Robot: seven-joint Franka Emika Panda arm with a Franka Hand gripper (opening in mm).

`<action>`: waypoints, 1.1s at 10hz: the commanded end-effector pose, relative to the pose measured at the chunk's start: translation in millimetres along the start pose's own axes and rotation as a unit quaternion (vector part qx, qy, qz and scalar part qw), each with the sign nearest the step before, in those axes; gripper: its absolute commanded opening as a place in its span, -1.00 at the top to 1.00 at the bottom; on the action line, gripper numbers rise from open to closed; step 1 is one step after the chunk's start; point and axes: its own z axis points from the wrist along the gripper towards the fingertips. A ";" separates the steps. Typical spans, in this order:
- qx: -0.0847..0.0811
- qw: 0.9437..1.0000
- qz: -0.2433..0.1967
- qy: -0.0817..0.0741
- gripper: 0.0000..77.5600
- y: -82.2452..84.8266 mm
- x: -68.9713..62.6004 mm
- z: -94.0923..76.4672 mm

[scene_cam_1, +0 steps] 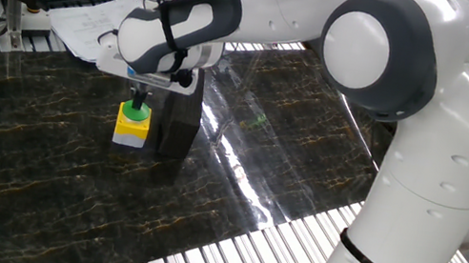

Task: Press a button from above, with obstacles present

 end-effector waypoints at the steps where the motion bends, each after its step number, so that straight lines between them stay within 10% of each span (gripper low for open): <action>1: -0.007 1.000 0.000 -0.011 1.00 -1.4 4.9 15.0; 11: 0.005 1.000 0.002 0.013 1.00 -1.8 -2.9 -13.5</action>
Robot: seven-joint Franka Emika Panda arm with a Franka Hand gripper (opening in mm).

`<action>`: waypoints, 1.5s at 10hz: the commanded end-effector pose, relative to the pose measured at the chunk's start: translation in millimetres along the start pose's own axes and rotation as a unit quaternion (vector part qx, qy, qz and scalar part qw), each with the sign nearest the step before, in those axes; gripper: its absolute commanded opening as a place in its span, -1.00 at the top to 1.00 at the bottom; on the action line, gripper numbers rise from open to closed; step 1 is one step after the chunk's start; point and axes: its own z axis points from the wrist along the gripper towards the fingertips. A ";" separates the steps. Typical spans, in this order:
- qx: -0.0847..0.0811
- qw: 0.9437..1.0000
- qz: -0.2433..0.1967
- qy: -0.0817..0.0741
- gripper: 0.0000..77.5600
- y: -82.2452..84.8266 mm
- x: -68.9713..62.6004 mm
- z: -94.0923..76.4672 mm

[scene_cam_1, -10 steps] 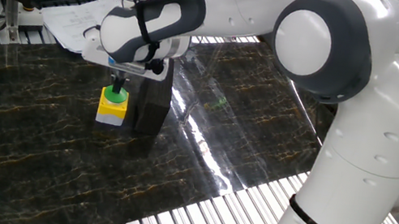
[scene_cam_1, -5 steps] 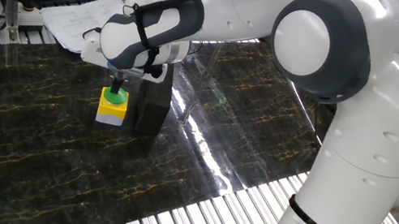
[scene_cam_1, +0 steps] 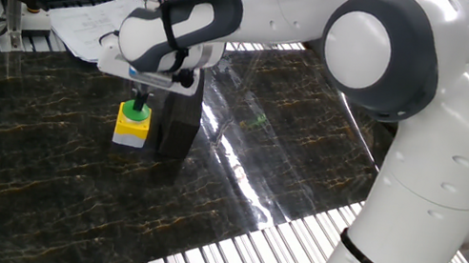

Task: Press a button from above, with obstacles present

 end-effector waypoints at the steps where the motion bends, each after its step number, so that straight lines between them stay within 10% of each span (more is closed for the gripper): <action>1: 0.006 1.000 0.001 0.009 1.00 1.0 -6.8 -23.5; 15: 0.017 0.998 -0.057 0.032 1.00 -17.2 -16.3 -51.8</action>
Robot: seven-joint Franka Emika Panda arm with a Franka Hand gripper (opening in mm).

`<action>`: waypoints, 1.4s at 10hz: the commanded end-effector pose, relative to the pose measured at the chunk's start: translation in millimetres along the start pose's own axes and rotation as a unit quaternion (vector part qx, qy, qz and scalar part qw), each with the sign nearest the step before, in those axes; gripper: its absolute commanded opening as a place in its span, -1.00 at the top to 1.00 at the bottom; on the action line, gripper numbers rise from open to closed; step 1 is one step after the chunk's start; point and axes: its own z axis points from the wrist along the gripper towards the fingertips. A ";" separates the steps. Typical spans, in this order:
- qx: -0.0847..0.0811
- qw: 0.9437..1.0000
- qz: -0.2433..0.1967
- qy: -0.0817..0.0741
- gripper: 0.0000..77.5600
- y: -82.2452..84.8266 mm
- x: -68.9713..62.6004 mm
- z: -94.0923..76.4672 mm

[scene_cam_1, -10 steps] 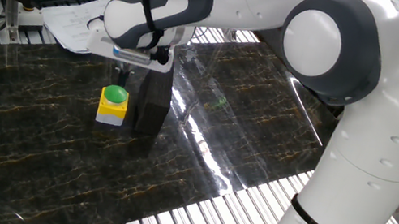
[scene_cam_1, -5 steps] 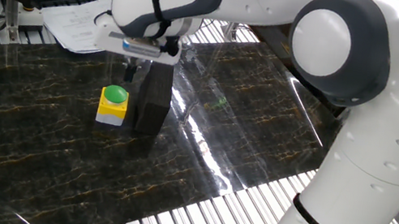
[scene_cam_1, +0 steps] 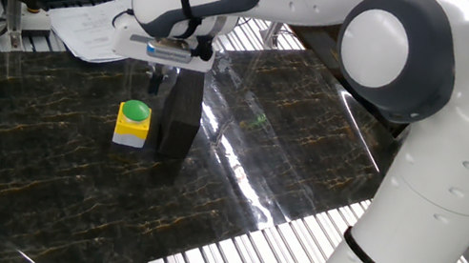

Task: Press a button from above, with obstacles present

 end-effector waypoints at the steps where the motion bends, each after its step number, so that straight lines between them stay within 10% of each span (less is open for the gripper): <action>1: -0.009 1.000 0.007 -0.021 1.00 0.9 -2.1 -0.6; 4: -0.028 0.997 0.019 -0.065 1.00 0.9 -2.1 -0.6; 7: -0.015 0.999 -0.015 -0.050 1.00 0.9 -2.1 -0.6; 14: 0.008 0.996 -0.089 -0.026 1.00 -47.1 7.3 -66.3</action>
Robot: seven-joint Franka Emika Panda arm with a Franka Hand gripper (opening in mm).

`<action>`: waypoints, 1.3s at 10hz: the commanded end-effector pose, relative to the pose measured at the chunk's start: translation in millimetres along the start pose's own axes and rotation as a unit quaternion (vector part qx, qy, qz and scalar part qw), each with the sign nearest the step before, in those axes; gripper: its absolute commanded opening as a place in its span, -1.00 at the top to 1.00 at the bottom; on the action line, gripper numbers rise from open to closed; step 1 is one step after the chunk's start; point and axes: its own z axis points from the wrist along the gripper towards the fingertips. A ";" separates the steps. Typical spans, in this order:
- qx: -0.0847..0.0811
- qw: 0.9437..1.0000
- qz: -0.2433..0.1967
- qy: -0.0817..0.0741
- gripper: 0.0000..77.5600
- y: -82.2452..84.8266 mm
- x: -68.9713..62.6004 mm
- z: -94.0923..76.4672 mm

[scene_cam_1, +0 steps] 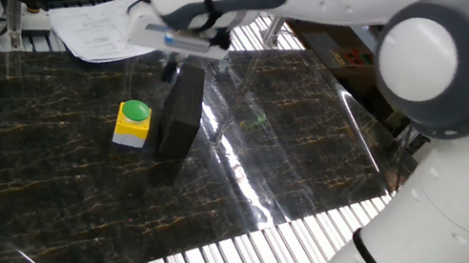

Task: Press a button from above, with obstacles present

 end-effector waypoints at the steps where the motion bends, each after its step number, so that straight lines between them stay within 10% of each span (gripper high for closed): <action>1: 0.007 0.998 -0.059 0.006 1.00 -27.5 -3.4 -18.7; 13: 0.007 0.995 -0.104 0.011 1.00 -41.8 -3.1 -34.5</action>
